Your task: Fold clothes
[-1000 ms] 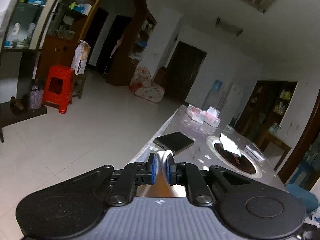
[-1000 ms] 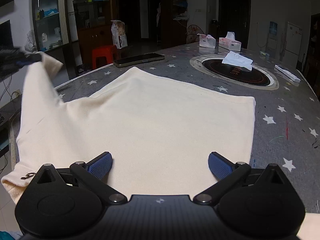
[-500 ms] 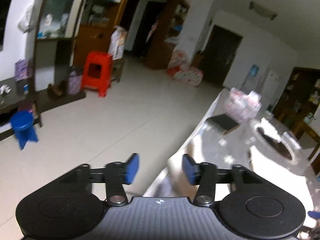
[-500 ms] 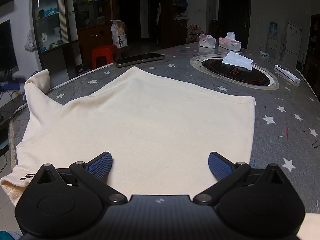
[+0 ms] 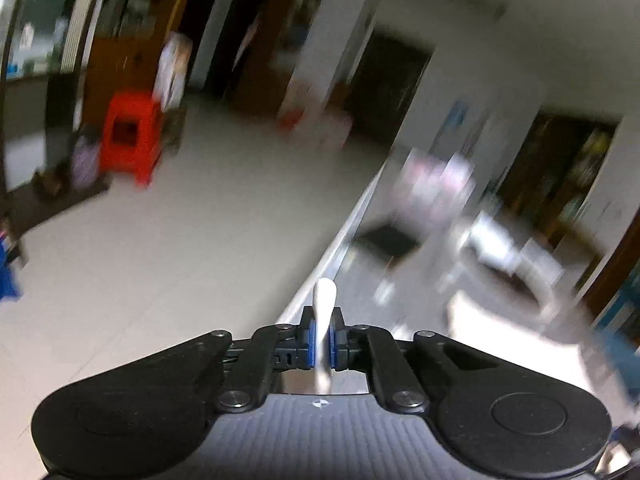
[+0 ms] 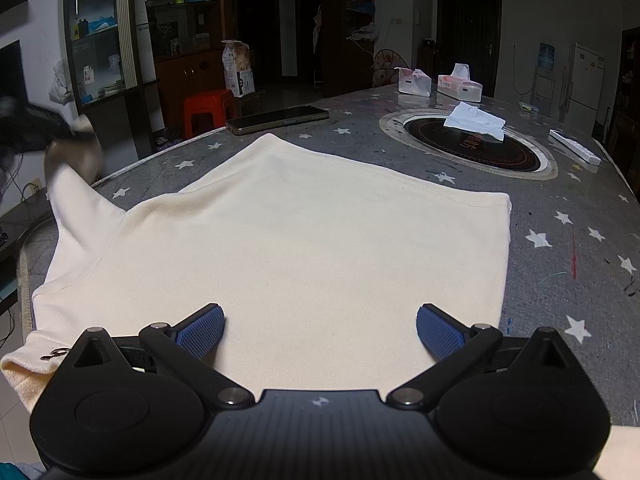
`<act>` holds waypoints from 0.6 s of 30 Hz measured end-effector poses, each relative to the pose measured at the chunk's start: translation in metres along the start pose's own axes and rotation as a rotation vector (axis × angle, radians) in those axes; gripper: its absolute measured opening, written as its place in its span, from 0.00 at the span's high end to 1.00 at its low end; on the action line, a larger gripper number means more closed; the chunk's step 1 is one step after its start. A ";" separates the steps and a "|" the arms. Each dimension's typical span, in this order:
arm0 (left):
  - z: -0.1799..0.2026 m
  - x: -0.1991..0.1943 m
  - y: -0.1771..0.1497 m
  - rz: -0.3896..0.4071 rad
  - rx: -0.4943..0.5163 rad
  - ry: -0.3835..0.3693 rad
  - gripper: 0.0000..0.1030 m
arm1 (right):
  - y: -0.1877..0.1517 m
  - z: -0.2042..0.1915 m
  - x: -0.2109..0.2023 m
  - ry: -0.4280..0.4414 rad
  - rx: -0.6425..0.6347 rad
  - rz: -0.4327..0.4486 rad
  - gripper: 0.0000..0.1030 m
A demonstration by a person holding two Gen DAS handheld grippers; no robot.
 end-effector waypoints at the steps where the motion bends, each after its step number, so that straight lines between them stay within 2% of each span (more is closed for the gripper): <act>1: -0.006 -0.012 0.004 0.049 -0.017 -0.009 0.93 | 0.000 0.000 0.000 0.000 0.000 0.000 0.00; 3: -0.025 -0.023 0.004 0.085 -0.049 0.033 0.91 | 0.000 0.000 0.000 0.000 0.000 0.000 0.00; 7: -0.071 -0.022 -0.007 0.054 -0.088 0.208 0.90 | 0.000 0.000 0.000 0.000 0.000 0.000 0.00; 10: -0.090 -0.022 -0.012 0.064 -0.102 0.291 0.90 | 0.000 0.000 0.000 0.000 0.000 0.000 0.00; 12: -0.087 -0.025 -0.013 0.065 -0.109 0.261 0.90 | 0.000 0.000 0.000 0.000 0.000 0.000 0.00; 14: -0.072 -0.027 -0.016 0.042 -0.069 0.186 0.90 | 0.000 0.000 0.000 -0.001 -0.001 -0.001 0.00; 16: -0.054 -0.021 -0.026 -0.017 0.017 0.141 0.90 | 0.000 -0.001 0.000 -0.001 -0.001 -0.001 0.00; 18: -0.041 -0.011 -0.036 -0.091 0.091 0.128 0.82 | 0.000 -0.001 0.000 -0.001 -0.001 -0.001 0.00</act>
Point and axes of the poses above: each gripper's, at about its wrist camera, not at the fingertips, and x roughly the way its jaws point, z to its right, y to its top, the point moved 4 cm from there along x, roughly the way its jaws point, and after that the axes turned 15 degrees about -x, right-handed, at the moved point
